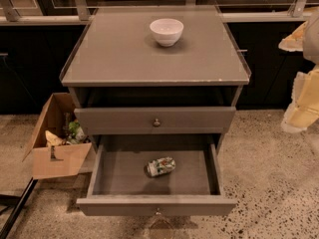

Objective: Pick 7up can from middle drawer and place on counter

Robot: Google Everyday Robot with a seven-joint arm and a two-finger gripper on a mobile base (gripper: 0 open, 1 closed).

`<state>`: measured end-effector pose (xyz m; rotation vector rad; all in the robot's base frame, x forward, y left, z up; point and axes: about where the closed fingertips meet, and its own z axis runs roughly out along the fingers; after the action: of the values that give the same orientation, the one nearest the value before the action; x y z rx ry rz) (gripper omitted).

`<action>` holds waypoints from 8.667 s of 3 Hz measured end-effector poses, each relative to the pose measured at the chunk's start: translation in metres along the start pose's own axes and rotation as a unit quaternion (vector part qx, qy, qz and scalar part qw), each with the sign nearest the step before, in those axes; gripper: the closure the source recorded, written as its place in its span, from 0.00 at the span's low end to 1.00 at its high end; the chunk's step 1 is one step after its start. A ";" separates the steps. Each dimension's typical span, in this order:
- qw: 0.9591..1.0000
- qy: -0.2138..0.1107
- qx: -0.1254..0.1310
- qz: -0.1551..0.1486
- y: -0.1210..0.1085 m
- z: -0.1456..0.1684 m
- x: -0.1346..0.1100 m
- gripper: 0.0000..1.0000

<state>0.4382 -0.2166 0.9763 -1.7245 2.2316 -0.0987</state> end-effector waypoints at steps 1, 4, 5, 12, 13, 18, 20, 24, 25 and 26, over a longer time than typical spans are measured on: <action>1.000 0.000 0.000 0.000 0.000 0.000 0.000 0.00; 0.973 -0.212 0.042 0.082 0.028 0.070 -0.010 0.00; 0.961 -0.256 0.047 0.089 0.026 0.094 -0.028 0.00; 0.959 -0.276 0.050 0.031 0.014 0.227 -0.049 0.00; 0.958 -0.274 0.069 0.036 0.006 0.227 -0.048 0.00; 0.938 -0.345 -0.027 -0.019 0.027 0.343 -0.052 0.00; 0.936 -0.351 -0.027 -0.008 0.032 0.362 -0.049 0.00; 0.931 -0.359 -0.062 0.013 0.041 0.451 -0.055 0.00; 0.932 -0.349 -0.095 0.015 0.044 0.500 -0.076 0.00; 0.932 -0.349 -0.095 0.015 0.044 0.500 -0.076 0.00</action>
Offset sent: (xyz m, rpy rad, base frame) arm 0.0057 0.0011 -0.0382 0.3174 -0.1646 -0.0531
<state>0.5594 -0.0631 0.5080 -1.4859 1.7616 0.6557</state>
